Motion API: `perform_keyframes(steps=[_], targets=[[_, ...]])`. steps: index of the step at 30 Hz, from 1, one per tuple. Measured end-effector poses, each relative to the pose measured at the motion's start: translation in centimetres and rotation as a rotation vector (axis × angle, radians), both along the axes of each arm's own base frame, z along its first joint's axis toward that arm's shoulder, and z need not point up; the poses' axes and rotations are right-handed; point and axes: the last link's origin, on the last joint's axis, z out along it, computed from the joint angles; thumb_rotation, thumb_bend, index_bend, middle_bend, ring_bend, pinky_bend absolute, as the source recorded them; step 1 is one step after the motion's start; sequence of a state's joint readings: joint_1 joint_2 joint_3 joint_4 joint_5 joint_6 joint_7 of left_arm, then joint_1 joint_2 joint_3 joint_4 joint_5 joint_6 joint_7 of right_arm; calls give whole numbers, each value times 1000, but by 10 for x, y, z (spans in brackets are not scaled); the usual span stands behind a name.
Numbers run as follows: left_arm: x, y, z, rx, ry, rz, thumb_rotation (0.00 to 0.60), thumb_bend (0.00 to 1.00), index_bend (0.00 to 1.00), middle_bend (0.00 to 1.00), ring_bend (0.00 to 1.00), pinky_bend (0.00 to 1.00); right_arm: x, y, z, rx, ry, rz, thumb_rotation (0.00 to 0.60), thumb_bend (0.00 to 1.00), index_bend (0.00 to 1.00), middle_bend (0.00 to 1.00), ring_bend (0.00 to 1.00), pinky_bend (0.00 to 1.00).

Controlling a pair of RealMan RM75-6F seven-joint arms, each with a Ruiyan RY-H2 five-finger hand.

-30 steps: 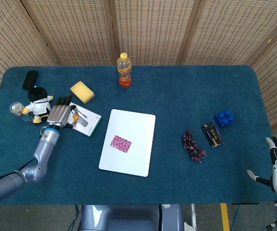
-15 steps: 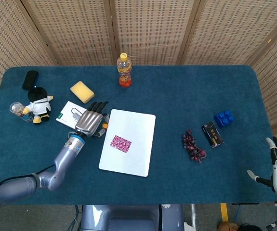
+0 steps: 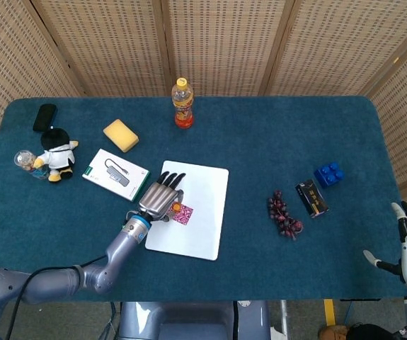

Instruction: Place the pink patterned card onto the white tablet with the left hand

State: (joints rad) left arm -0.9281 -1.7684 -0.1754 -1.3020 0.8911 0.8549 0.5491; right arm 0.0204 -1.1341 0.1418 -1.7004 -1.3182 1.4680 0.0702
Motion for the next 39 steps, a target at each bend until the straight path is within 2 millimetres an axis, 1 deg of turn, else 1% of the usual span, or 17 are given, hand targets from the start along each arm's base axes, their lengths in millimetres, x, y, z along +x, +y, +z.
perform_keyframes(steps=[3,5,9,14,16,18,21,23,26,28,30,31,33,34,36,37,39], targets=[[0,-1,-4,-2,8,9,600,338,525,0,0,0,0,0,0,0,0,0,600,53,42,18,0,0],[0,0,-6,-1,12,11,600,328,485,0,0,0,0,0,0,-1,0,-1,600,53,42,18,0,0],[0,-1,-7,-6,16,15,600,307,363,0,0,0,0,0,0,-1,0,-1,600,53,42,18,0,0],[0,-2,-6,-9,19,18,600,240,83,0,0,0,0,0,0,0,-1,-1,600,53,42,18,0,0],[1,-2,-3,-6,15,18,600,221,23,0,0,0,0,0,0,0,-1,-1,600,53,42,18,0,0],[1,-3,0,-3,11,17,600,215,0,0,0,0,0,0,0,0,-1,-2,600,53,42,18,0,0],[3,-3,6,9,-5,17,600,206,0,0,0,0,0,0,0,-1,-1,-2,600,53,42,18,0,0],[5,-2,13,28,-26,15,600,162,0,0,0,0,0,0,0,-1,0,-2,600,53,42,18,0,0],[7,-2,32,77,-60,0,600,49,0,0,0,0,0,0,0,-1,1,-3,600,53,42,18,0,0],[4,-3,51,126,-81,-12,600,6,0,0,0,0,0,0,0,-1,3,-3,600,53,42,18,0,0],[-4,-4,73,183,-85,-19,600,0,0,0,0,0,0,0,0,-2,5,-2,600,53,42,18,0,0],[-12,-6,88,227,-82,-20,600,0,0,0,0,0,0,0,0,-2,6,-2,600,53,42,18,0,0],[-28,-10,109,297,-67,-14,600,0,0,0,0,0,0,0,0,-3,9,-2,600,53,42,18,0,0],[-41,-15,123,346,-56,-5,600,0,0,0,0,0,1,0,0,-3,10,-1,600,53,42,18,0,0],[-64,-25,142,418,-42,19,600,0,0,0,0,0,1,1,0,-4,14,-1,600,53,42,18,0,0],[-81,-34,154,462,-43,46,600,0,0,0,0,0,1,1,-1,-5,15,0,600,53,42,18,0,0],[-105,-49,168,509,-58,96,600,0,0,0,0,0,1,1,-1,-6,20,0,600,53,42,18,0,0]])
